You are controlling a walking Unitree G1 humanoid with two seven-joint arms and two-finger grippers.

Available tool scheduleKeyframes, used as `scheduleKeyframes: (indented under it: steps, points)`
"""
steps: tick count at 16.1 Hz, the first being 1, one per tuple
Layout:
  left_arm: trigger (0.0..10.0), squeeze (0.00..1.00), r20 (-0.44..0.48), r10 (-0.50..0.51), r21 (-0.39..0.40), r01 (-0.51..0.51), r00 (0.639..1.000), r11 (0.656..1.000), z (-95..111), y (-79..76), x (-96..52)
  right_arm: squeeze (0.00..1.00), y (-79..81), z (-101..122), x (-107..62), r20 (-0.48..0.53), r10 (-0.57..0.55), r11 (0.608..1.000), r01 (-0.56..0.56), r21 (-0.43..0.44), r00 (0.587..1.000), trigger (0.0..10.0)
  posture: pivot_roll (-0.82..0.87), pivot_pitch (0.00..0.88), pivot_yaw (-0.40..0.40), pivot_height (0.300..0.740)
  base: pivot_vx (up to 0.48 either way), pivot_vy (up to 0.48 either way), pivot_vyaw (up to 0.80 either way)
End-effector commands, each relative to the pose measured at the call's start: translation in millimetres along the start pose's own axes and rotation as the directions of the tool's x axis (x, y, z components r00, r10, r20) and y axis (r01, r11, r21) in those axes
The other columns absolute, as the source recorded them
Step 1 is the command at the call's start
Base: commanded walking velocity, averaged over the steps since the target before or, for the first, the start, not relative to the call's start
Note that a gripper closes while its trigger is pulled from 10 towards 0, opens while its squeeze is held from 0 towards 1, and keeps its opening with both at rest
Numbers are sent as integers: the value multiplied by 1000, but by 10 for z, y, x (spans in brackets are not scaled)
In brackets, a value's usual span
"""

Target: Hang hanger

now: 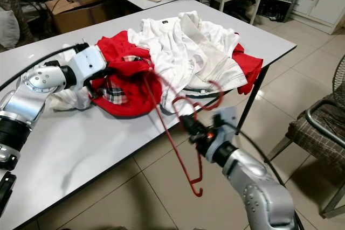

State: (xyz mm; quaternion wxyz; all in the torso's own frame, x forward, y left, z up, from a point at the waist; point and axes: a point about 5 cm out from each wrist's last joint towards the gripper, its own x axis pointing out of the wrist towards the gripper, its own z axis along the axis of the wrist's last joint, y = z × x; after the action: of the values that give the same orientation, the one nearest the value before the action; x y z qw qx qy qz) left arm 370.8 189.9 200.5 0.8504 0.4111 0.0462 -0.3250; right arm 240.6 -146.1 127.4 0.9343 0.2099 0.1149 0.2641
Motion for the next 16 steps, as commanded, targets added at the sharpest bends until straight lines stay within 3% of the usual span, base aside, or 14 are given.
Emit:
scheduleKeyframes:
  steps: [1,2,3,5,6,8,10,11,12,15,16]
  points:
    - [1529,0,-43,13,14,-12,999,1000,-54,3,-28,0,-22,55,-53,35,-27,999,25,42,999,10000,-139,0,52,740,0,0,0]
    - [6118,0,-56,30,15,-29,998,999,-76,-10,-21,0,-32,0,-74,17,-36,997,35,76,999,10000,-140,0,51,740,0,0,0]
    - [10000,0,-57,49,3,-48,997,999,-84,-20,-2,0,-47,-64,-81,-15,-48,994,49,95,999,10000,-144,0,53,740,0,0,0]
    - [10000,0,-22,52,-123,-55,998,991,-93,-146,71,0,-104,-168,-76,-60,-81,985,89,148,995,10000,-158,0,61,740,0,0,0]
    - [10000,1000,6,40,-227,-37,999,973,-129,-289,101,0,-134,-187,-85,-68,-100,979,110,173,993,10000,-167,0,64,740,0,0,0]
    - [10000,1000,-3,45,-288,-44,999,957,-191,-392,116,0,-146,-180,-95,-68,-107,975,118,189,992,10000,-168,0,62,740,0,0,0]
    - [10000,1000,-76,69,-244,-85,995,966,-323,-533,101,0,-168,-142,-107,-62,-109,974,119,194,992,10000,-163,0,48,740,0,0,0]
    - [10000,306,-93,69,-245,-90,993,965,-359,-573,96,0,-173,-119,-97,-55,-106,974,114,194,993,10000,-156,0,42,740,0,0,0]
    - [10000,0,-117,81,-236,-107,990,966,-399,-593,96,0,-174,-101,-82,-50,-101,975,109,195,994,10000,-152,0,38,740,0,0,0]
    - [10000,0,-200,208,-108,-233,957,967,-499,-535,109,0,-154,-20,-44,-15,-84,976,86,202,996,10000,-152,0,35,740,0,0,0]
    - [10000,0,-201,224,-100,-248,954,964,-501,-525,114,0,-150,-16,-43,-14,-83,976,84,201,996,10000,-152,0,35,740,0,0,0]
